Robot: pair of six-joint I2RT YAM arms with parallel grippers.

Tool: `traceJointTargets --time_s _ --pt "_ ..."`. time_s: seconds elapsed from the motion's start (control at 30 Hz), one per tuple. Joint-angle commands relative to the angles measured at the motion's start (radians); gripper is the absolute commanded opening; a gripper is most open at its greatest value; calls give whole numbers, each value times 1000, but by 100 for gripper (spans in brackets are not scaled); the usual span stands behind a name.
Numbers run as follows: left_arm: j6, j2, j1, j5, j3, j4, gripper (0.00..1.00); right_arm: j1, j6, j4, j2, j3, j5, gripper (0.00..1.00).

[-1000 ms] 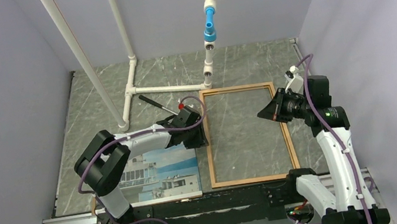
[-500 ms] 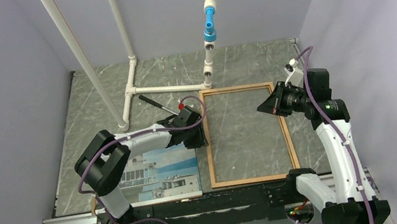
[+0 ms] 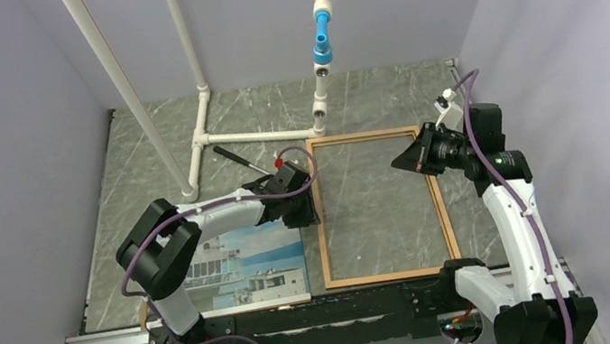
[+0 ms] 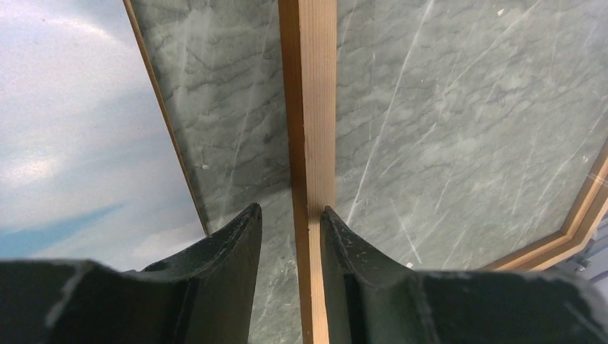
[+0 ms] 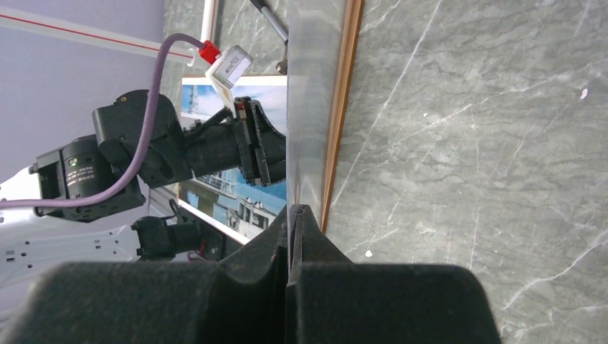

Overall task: Put the photo into the frame
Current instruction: Place the photo frame item in the photo frame.

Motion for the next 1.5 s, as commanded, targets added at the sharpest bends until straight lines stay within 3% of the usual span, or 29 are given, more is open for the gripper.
traceJointTargets --time_s 0.0,0.47,0.97,1.47 --pt "9 33 -4 -37 22 -49 40 1 25 93 4 -17 -33 0" --pt "23 47 -4 -38 46 -88 39 2 32 121 12 -85 -26 0" --pt "28 54 -4 -38 54 -103 39 2 40 76 -81 -152 6 0" --pt "26 63 -4 -38 56 -106 38 2 58 -8 -79 -116 -29 0"
